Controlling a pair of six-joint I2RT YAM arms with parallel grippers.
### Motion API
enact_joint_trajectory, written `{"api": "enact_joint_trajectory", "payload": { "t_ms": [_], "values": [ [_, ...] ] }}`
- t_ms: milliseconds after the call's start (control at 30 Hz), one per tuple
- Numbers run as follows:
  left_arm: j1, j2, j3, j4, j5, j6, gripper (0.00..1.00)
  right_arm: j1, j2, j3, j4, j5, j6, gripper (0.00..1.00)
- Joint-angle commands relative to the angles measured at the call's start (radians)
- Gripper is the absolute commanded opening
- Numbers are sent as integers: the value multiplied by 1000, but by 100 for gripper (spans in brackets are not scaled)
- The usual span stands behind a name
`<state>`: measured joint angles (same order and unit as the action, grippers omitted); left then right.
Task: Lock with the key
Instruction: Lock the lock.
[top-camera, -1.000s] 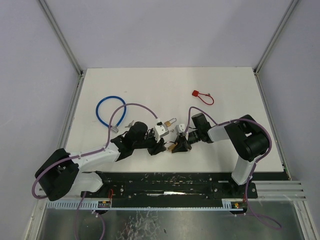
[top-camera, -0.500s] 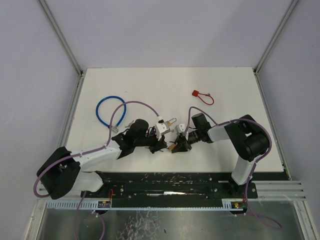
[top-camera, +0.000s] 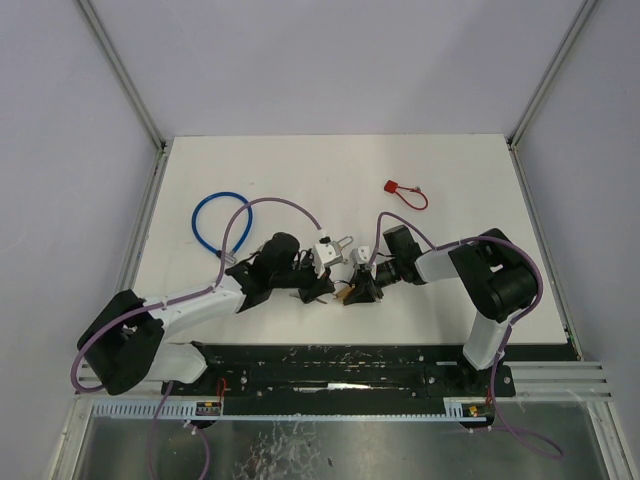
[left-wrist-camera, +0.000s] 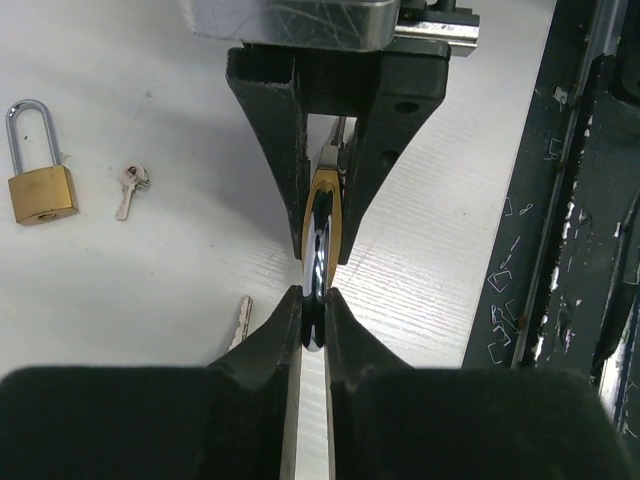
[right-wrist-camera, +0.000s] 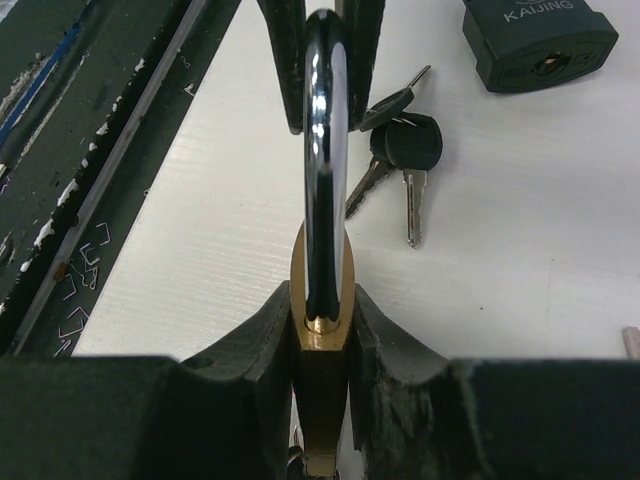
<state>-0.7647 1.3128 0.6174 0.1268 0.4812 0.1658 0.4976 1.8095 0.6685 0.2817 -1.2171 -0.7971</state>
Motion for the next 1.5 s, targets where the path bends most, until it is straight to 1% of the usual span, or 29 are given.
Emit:
{"api": "enact_joint_trajectory", "payload": {
  "t_ms": [0,200,433,567,733,967,1100,1233,1333,1467],
  "values": [
    [3,11,58,-5,-1,74,1,-1,31,4,-35,96,-41,0],
    [4,29,55,-24,52,103,0,-2,31,6,-40,95,-49,0],
    [4,76,-24,44,118,111,0,8,36,11,-70,91,-80,0],
    [3,99,-37,44,141,111,0,15,39,13,-68,93,-79,0],
    [3,111,-88,70,125,125,0,20,43,12,-70,86,-81,0],
    [-13,167,-67,40,135,162,0,36,53,21,-105,81,-114,0],
    [-72,213,-105,97,127,122,0,45,60,35,-140,76,-139,0],
    [-144,281,-98,87,70,82,0,55,83,57,-183,72,-172,0],
    [-155,338,-58,68,36,43,0,63,96,74,-218,71,-194,0],
    [-163,361,-64,85,21,32,0,68,94,78,-210,89,-178,0]
  ]
}}
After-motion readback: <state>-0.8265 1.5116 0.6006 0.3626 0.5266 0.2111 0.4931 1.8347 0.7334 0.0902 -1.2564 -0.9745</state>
